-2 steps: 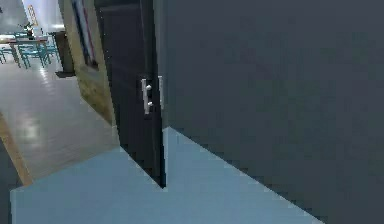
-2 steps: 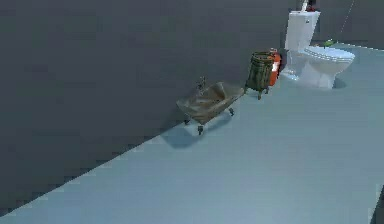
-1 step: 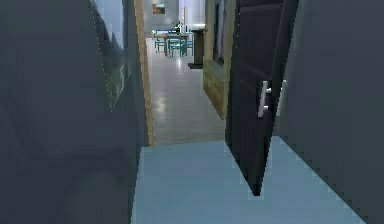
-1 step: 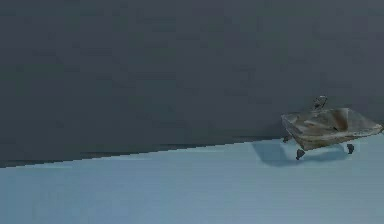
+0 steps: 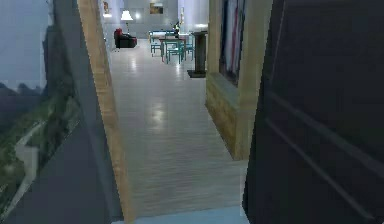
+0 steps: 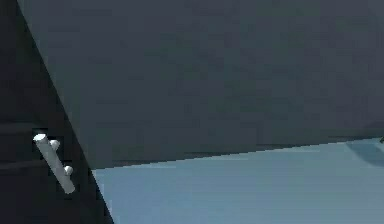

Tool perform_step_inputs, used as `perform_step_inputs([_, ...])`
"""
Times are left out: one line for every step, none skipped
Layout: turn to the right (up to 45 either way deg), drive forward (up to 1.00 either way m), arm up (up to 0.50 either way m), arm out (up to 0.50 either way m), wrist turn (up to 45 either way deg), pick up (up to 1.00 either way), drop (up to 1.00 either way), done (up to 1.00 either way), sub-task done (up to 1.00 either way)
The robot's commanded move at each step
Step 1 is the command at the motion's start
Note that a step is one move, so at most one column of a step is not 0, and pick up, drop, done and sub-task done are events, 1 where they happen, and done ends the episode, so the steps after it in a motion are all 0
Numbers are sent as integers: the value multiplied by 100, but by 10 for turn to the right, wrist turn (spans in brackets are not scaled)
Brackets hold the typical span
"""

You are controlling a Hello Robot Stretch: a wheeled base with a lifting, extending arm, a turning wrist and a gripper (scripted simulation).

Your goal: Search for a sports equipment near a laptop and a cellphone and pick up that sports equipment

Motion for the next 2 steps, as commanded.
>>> perform_step_inputs([0,100,0,0,0,0,0,0,0])
perform_step_inputs([-30,0,0,0,0,0,0,0,0])
